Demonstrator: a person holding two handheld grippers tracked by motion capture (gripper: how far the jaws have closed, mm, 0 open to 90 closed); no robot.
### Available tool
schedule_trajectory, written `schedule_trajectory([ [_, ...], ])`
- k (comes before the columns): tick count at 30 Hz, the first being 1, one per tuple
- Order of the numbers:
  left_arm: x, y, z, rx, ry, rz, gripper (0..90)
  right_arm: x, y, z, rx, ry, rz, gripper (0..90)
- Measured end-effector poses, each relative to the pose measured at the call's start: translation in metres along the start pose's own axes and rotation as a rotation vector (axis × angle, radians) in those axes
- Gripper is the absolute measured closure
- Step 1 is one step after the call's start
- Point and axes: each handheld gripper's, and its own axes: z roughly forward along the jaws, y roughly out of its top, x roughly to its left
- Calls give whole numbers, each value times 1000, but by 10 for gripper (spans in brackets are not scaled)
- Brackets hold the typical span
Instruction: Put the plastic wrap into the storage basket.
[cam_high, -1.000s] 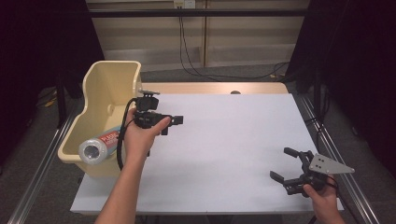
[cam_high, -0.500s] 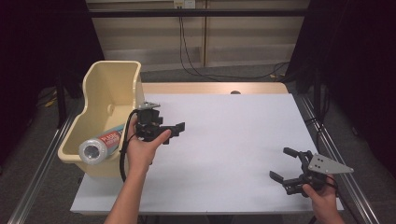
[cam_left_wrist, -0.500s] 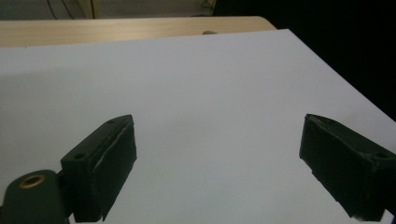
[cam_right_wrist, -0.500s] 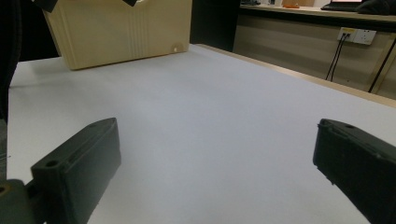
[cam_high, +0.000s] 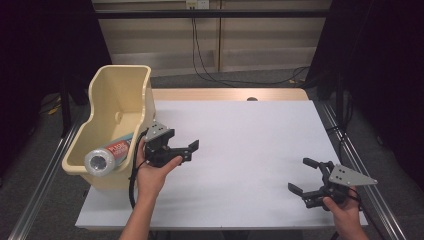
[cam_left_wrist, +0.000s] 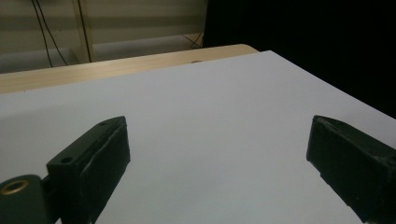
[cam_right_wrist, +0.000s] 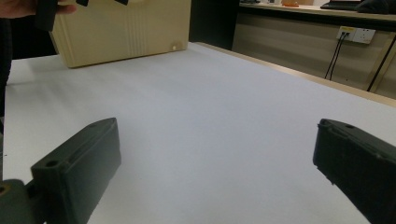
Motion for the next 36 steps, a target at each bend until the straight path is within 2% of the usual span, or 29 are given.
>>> schedule_trajectory([
  [4, -3, -7, -2, -15, -3, 25, 59, 0, 0, 1, 0, 1, -5, 6],
  [5, -5, -11, -3, -21, -5, 65, 54, 0, 0, 1, 1, 1, -6, 6],
  [6, -6, -13, -4, -20, -4, 72, 54, 0, 0, 0, 3, -1, -6, 6],
  [15, -7, -32, -10, -48, -1, 99, 45, -1, 0, 0, 2, -5, -8, 6],
  [19, -7, -36, -11, -52, -5, 101, 41, -1, 0, 1, 3, -5, -8, 6],
  [24, -8, -44, -14, -59, 4, 133, 26, -1, 0, 0, 3, -4, -10, 6],
  [29, -7, -48, -14, -64, 8, 129, 12, -1, 0, 1, 3, -3, -10, 6],
  [36, -10, -56, -14, -59, 20, 153, 1, 0, 0, 0, 1, -2, -10, 6],
])
